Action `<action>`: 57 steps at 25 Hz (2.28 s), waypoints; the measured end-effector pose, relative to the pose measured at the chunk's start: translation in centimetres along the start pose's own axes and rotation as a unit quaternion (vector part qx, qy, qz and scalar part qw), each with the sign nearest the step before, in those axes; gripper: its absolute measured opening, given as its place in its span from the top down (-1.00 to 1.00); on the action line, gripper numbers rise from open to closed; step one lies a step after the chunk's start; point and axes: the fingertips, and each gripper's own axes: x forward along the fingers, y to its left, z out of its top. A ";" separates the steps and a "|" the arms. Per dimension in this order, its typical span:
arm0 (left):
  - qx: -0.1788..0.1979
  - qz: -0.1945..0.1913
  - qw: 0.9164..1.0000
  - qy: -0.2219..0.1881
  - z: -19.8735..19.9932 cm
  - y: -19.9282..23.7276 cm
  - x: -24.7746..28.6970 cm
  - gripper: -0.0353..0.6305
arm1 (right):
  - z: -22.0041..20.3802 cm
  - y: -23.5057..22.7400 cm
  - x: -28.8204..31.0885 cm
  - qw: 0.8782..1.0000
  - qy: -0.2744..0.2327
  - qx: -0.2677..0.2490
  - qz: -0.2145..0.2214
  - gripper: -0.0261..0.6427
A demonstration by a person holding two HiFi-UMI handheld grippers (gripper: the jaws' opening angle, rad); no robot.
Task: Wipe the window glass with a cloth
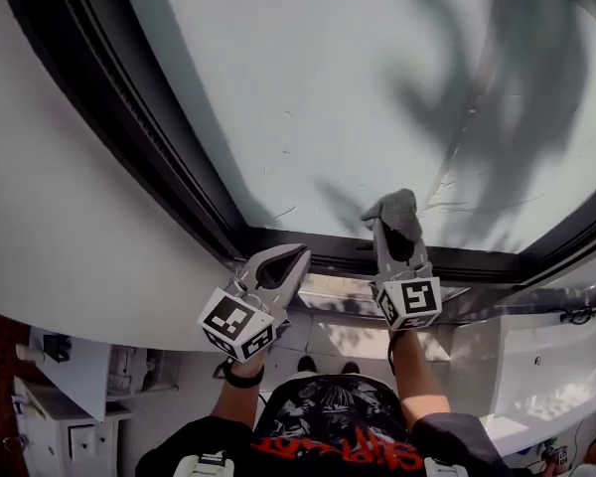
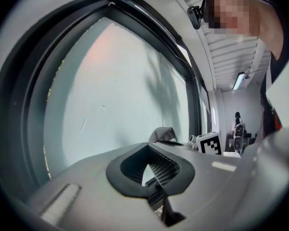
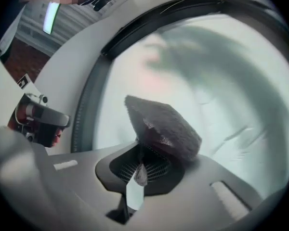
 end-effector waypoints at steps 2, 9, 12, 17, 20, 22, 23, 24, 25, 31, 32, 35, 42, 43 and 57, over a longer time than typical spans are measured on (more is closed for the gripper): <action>-0.003 0.022 1.000 -0.015 0.7 0.6 -1.7 0.88 | -0.8 6.5 3.4 0.997 0.013 -0.002 0.076 0.87; -0.001 0.094 0.995 -0.045 2.5 2.5 -7.3 0.88 | -4.1 22.4 12.4 0.971 0.075 -0.029 0.226 0.87; -0.003 0.111 0.993 -0.049 3.1 3.2 -9.1 0.88 | -6.4 25.3 14.3 0.964 0.112 -0.016 0.240 0.87; -0.009 0.118 0.992 -0.048 2.7 3.9 -10.3 0.88 | -6.5 22.9 14.4 0.973 0.108 0.005 0.203 0.87; -0.015 0.107 0.993 -0.046 1.9 4.3 -9.3 0.88 | -5.7 17.6 12.8 0.986 0.087 0.022 0.142 0.87; -0.022 0.086 0.995 -0.037 1.4 3.8 -7.8 0.88 | -5.2 12.8 10.5 0.993 0.069 0.034 0.090 0.87; -0.025 0.073 0.997 -0.033 1.2 3.4 -6.9 0.88 | -5.0 10.1 8.9 0.995 0.061 0.038 0.063 0.87; -0.028 0.057 0.997 -0.031 1.1 2.9 -5.9 0.88 | -4.6 7.4 7.2 0.997 0.053 0.040 0.034 0.87; -0.031 0.042 0.998 -0.031 1.0 2.3 -4.9 0.88 | -4.3 4.6 5.3 0.998 0.046 0.043 0.003 0.87; -0.036 -0.035 0.999 -0.022 0.1 -1.2 0.8 0.88 | -4.3 -9.4 -5.4 0.985 0.032 0.063 -0.156 0.87; -0.037 -0.051 0.998 -0.021 0.1 -2.1 1.8 0.88 | -4.4 -11.9 -7.5 0.980 0.033 0.061 -0.186 0.87; -0.035 -0.100 0.994 -0.015 0.5 -5.2 4.6 0.88 | -4.6 -19.8 -13.7 0.959 0.033 0.055 -0.276 0.87; -0.025 -0.130 0.991 -0.006 0.8 -8.5 6.7 0.88 | -5.6 -34.4 -24.5 0.902 0.060 0.084 -0.419 0.87; -0.026 -0.127 0.992 -0.003 0.7 -8.6 6.6 0.88 | -5.4 -35.2 -25.2 0.897 0.056 0.087 -0.430 0.87; -0.027 -0.025 0.999 -0.019 0.9 -3.3 0.7 0.88 | -2.7 -23.8 -15.0 0.948 -0.005 0.092 -0.305 0.87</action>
